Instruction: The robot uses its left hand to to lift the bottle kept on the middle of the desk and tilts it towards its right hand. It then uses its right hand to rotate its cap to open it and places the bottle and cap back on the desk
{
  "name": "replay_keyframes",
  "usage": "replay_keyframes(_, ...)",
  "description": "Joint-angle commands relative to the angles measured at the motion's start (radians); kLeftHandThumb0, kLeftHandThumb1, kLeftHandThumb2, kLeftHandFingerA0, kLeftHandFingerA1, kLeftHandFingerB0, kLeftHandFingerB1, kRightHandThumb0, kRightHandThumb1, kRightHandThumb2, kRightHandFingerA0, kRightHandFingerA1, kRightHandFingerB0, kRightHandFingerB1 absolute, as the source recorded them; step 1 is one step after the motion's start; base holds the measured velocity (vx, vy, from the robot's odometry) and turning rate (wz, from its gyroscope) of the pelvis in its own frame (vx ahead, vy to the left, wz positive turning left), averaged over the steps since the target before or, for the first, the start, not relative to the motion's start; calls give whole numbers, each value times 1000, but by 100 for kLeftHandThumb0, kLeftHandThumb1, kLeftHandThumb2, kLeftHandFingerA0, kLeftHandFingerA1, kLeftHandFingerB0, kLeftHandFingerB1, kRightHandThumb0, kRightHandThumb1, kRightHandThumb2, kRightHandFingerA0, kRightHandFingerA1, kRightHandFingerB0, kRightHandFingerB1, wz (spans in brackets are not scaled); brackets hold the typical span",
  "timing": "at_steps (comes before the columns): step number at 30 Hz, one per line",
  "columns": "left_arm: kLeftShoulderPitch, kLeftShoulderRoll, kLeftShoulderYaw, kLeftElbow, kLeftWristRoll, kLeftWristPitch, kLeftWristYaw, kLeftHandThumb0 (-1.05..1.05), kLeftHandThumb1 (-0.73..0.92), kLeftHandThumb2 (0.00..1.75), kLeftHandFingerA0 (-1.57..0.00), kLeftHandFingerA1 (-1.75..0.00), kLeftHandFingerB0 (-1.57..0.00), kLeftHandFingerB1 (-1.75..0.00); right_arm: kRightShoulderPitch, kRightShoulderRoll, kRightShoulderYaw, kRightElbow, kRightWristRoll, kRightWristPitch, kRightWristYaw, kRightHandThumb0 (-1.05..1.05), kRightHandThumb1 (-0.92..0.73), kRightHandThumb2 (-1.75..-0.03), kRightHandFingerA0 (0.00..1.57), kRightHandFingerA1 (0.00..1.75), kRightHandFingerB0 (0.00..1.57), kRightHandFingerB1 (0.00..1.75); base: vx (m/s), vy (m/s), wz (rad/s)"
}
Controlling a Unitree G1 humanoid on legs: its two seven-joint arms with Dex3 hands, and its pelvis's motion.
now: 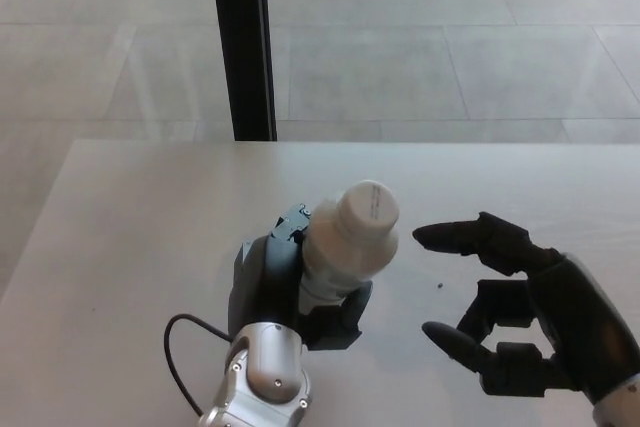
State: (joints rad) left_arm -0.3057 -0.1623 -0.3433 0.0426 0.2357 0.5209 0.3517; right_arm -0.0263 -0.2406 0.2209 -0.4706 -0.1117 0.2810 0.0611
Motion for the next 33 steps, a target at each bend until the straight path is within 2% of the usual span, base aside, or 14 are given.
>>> replay_keyframes(1,21,-2,-7,-6,40,27,-9,0,63,126,-101,-175,-69,-175,-26,16,-9,12,-66,42,-24,-76,-56,-58,96,128,21,61,0,0,0)
replay_keyframes(8,25,-2,-2,-10,53,39,-18,0,63,128,-100,-175,-68,-175,-79,79,-58,28,-83,83,-52,-75,-56,-59,97,136,20,61,0,0,0)
replay_keyframes(10,27,0,-1,-1,53,24,-20,0,66,134,-103,-175,-82,-151,-95,83,-44,35,-110,63,-58,-76,-56,-58,101,129,22,62,0,0,0)
replay_keyframes(19,26,-15,-3,4,68,32,-16,-1,63,123,-98,-175,-68,-173,-75,119,28,40,-148,80,-50,-75,-55,-58,101,130,24,63,0,0,0)
replay_keyframes(21,13,-15,-18,11,93,54,-10,-9,67,103,-126,-158,-76,-109,-58,115,58,37,-166,72,-41,-76,-55,-58,101,132,25,65,0,0,0)
replay_keyframes(22,10,-21,-18,12,102,65,-1,-6,72,87,-90,-175,-56,-86,-54,117,66,33,-164,78,-36,-75,-55,-58,102,132,25,64,0,0,0)
replay_keyframes(23,16,-26,-17,10,108,55,9,-5,74,81,-86,-175,-55,-82,-51,112,78,33,-175,74,-34,-75,-55,-58,103,132,26,64,0,0,0)
replay_keyframes(25,17,-47,1,13,98,58,17,-2,71,89,-86,-175,-59,-97,-51,100,93,39,-193,53,-32,-76,-56,-58,104,130,26,66,0,0,0)
replay_keyframes(26,18,-50,4,16,99,51,16,0,67,104,-87,-175,-65,-135,-52,100,100,38,-197,53,-31,-77,-56,-58,105,127,27,65,0,0,0)
replay_keyframes(27,22,-53,5,20,97,38,14,1,63,111,-119,-151,-86,-124,-51,101,112,35,-204,50,-30,-77,-56,-58,106,127,29,65,0,0,0)
replay_keyframes(30,25,-51,5,19,95,33,-3,-9,64,105,-122,-153,-82,-120,-62,109,118,40,-209,55,-30,-75,-56,-57,105,126,30,65,0,0,0)
replay_keyframes(31,25,-49,4,24,97,26,-2,-1,70,98,-83,-175,-65,-122,-67,110,118,44,-209,52,-30,-75,-42,-94,109,119,25,63,0,0,0)
replay_keyframes(32,24,-44,0,32,101,19,-5,1,66,105,-83,-175,-59,-151,-79,111,118,55,-212,47,-30,-78,-56,-58,107,126,30,67,0,0,0)
replay_keyframes(33,21,-40,-3,32,102,27,-14,0,66,106,-112,-149,-66,-102,-85,110,120,59,-220,48,-31,-78,-44,-95,108,118,28,65,0,0,0)
